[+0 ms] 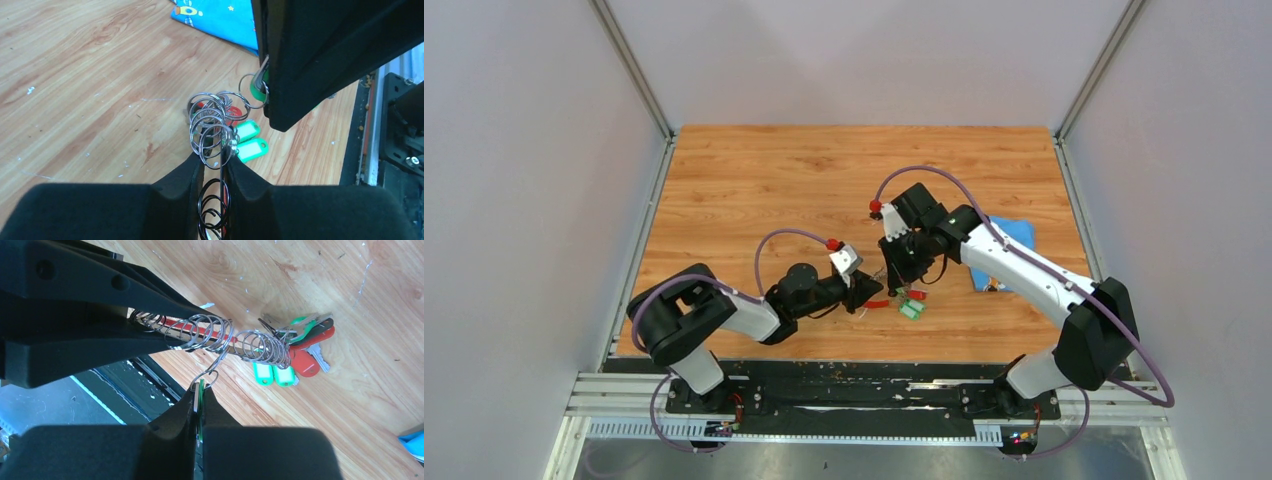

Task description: Remove the keys from the keyring

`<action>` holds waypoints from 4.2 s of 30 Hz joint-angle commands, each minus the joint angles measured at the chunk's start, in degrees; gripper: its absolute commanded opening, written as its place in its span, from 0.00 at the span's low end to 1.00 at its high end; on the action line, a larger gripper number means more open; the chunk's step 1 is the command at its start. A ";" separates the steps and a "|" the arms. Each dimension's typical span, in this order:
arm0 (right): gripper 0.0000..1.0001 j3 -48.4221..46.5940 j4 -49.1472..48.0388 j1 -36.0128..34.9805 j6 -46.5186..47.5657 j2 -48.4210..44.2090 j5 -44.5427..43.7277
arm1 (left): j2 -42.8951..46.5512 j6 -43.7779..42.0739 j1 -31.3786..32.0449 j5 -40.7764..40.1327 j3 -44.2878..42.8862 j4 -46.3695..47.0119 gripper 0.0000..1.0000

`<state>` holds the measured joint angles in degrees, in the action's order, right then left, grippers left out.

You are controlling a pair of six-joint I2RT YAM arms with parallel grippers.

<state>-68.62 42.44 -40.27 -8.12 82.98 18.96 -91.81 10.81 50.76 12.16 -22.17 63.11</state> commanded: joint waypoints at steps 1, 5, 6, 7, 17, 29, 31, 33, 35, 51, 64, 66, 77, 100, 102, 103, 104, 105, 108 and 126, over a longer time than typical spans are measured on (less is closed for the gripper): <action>0.01 -1.02 4.90 -0.80 2.62 -0.90 -3.15 | -3.47 6.72 -1.70 -0.16 0.90 11.04 0.00; 0.01 -1.75 7.41 -0.72 3.78 -1.38 -6.97 | -9.93 16.58 -6.30 8.20 2.35 25.40 0.00; 0.01 -1.90 7.55 -0.77 3.95 -1.55 -6.90 | -10.36 16.66 -6.62 10.37 1.94 25.18 0.00; 0.01 -2.09 7.56 -0.77 4.06 -1.59 -6.69 | -10.37 16.68 -6.64 11.19 1.80 25.14 0.00; 0.01 -4.47 8.30 -0.76 4.29 -1.79 -6.10 | -7.83 18.00 -6.64 13.89 1.78 25.04 0.00; 0.01 -6.08 8.26 -0.69 3.13 -0.83 -5.83 | -7.71 18.35 -6.64 14.34 2.89 23.98 0.00; 0.01 -5.64 7.36 -0.70 2.74 -0.34 -5.25 | -7.46 19.13 -6.64 14.84 2.93 23.95 0.00; 0.01 -5.01 5.92 -0.92 2.16 -0.28 -3.77 | -7.32 20.75 -6.64 14.48 2.95 24.01 0.00; 0.01 -4.93 5.35 -1.22 1.89 -0.22 -3.43 | -7.07 23.13 -6.64 14.15 2.92 24.00 0.00; 0.01 -3.80 5.60 -5.41 1.26 -0.41 -7.36 | -4.91 34.78 -6.73 11.48 3.58 24.54 0.00; 0.21 -4.43 6.92 -6.66 0.92 -0.54 -9.44 | -3.13 31.85 -6.73 11.59 4.14 24.46 0.00; 0.27 -4.72 7.07 -6.59 0.62 -1.15 -9.81 | -3.32 31.61 -6.73 11.48 4.16 24.43 0.00; 0.34 -3.20 4.12 -1.32 -8.39 -7.94 -6.35 | -3.62 30.62 -6.73 11.30 3.94 24.47 0.00; 0.36 9.03 -7.38 3.98 -46.52 -15.17 -9.79 | -1.43 21.95 -5.04 6.35 4.63 24.43 0.00; 0.36 9.57 -8.47 4.59 -48.94 -15.53 -9.87 | -1.30 20.48 -4.31 5.39 4.68 24.45 0.00; 0.36 9.91 -9.10 4.65 -50.04 -15.84 -9.88 | -1.15 20.02 -3.97 4.88 4.68 24.51 0.00; 0.36 10.29 -9.65 4.72 -51.23 -16.07 -9.93 | -1.03 19.50 -3.66 4.35 4.75 24.49 0.00; 0.36 10.90 -10.21 4.75 -52.41 -16.30 -10.08 | -0.82 18.90 -3.32 3.75 4.81 24.49 0.00; 0.35 13.06 -12.00 4.91 -57.09 -17.34 -10.10 | -0.03 17.50 -2.65 2.23 4.91 24.59 0.00; 0.30 18.13 -18.13 4.70 -68.28 -20.28 -9.20 | 1.79 14.86 -0.99 0.93 5.67 24.66 0.00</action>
<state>-51.13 25.58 -36.23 -74.08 63.16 10.33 -91.20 27.42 49.04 14.04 -16.78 83.94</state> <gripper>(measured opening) 0.304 0.075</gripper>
